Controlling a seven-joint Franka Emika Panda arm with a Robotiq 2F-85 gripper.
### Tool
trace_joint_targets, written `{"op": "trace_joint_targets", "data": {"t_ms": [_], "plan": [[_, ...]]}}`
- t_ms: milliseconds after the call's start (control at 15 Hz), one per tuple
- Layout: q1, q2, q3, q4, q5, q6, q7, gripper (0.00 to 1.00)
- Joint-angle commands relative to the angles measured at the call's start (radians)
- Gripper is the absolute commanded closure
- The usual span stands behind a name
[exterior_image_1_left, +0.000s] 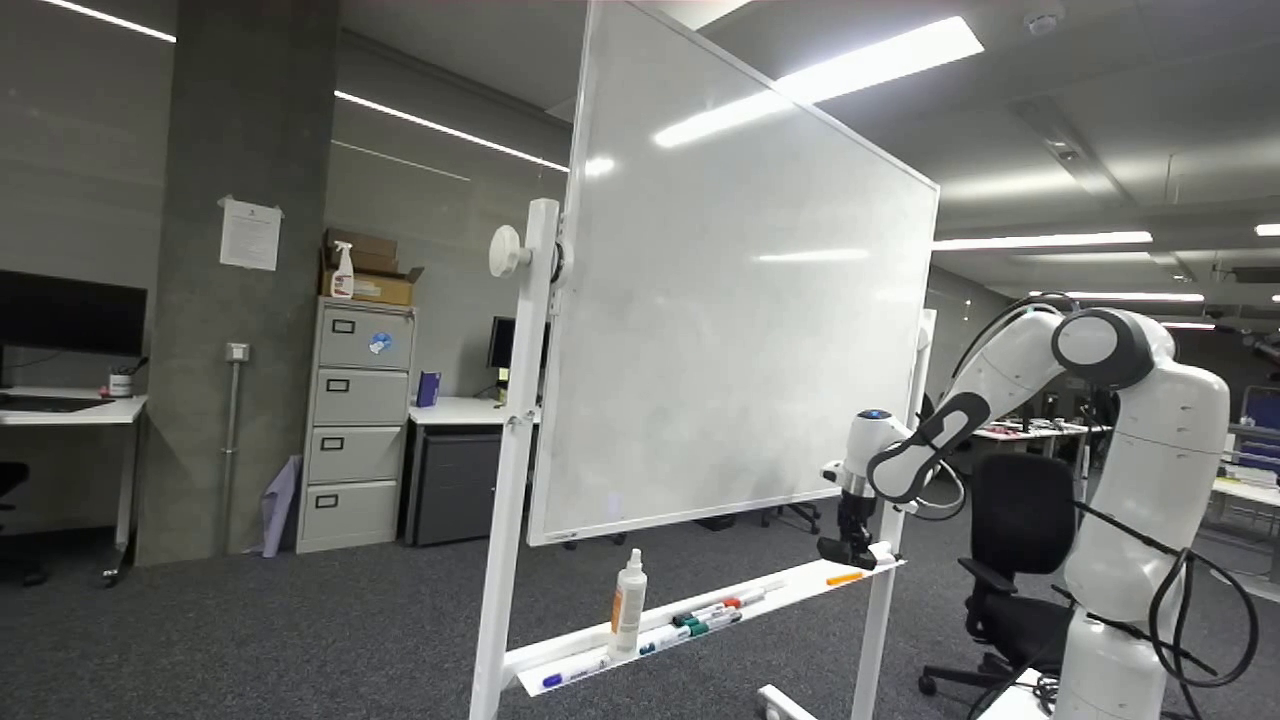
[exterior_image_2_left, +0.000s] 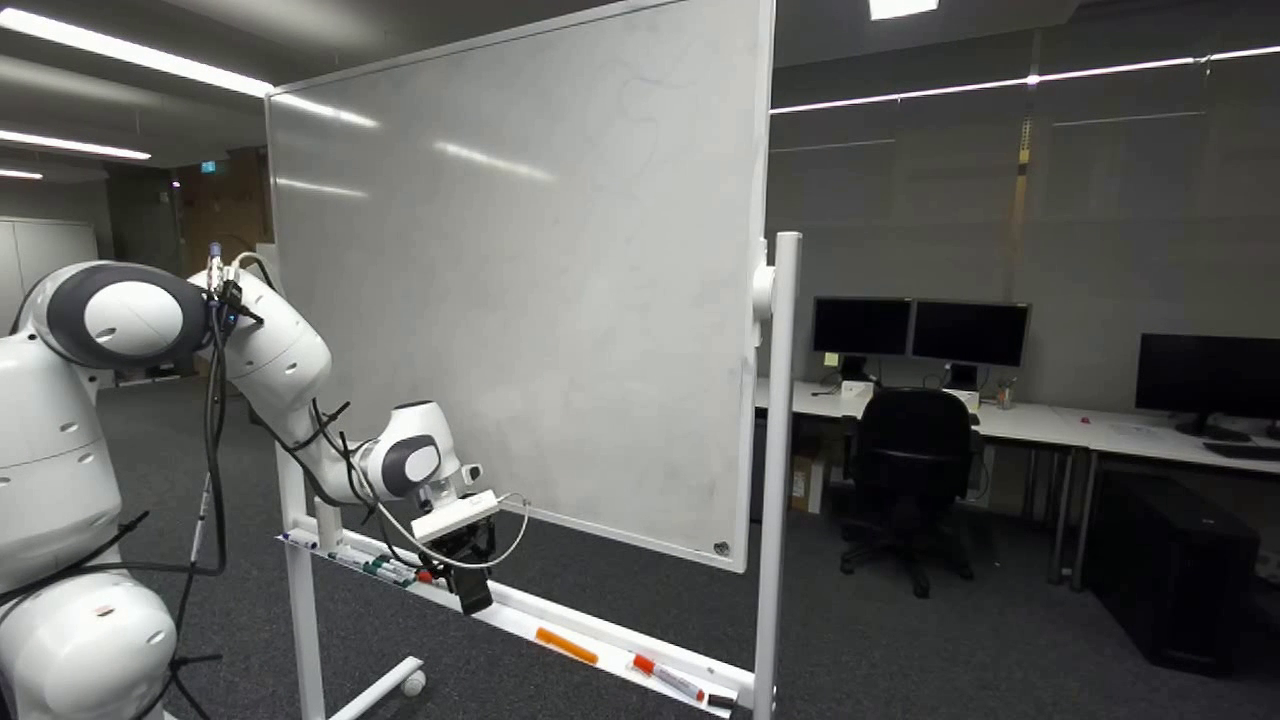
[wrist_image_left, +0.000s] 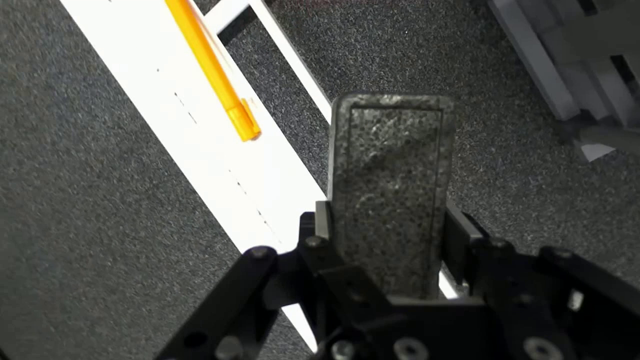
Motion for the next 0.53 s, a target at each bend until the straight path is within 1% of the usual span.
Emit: {"op": "trace_joint_targets", "data": {"t_ms": [0,67,200,267,467], "plan": [[-0.023,0.026,0.011,0.04,-0.032,-0.051,0.21,0.69],[-0.02,0.042,0.011,0.054,-0.024,-0.072,0.259,0.69],[-0.011,0.07,0.011,0.083,0.027,-0.129,0.327,0.69],[-0.005,0.089,0.012,0.105,0.087,-0.161,0.328,0.69],[-0.005,0.141,0.018,0.157,0.237,-0.185,0.367,0.69]]}}
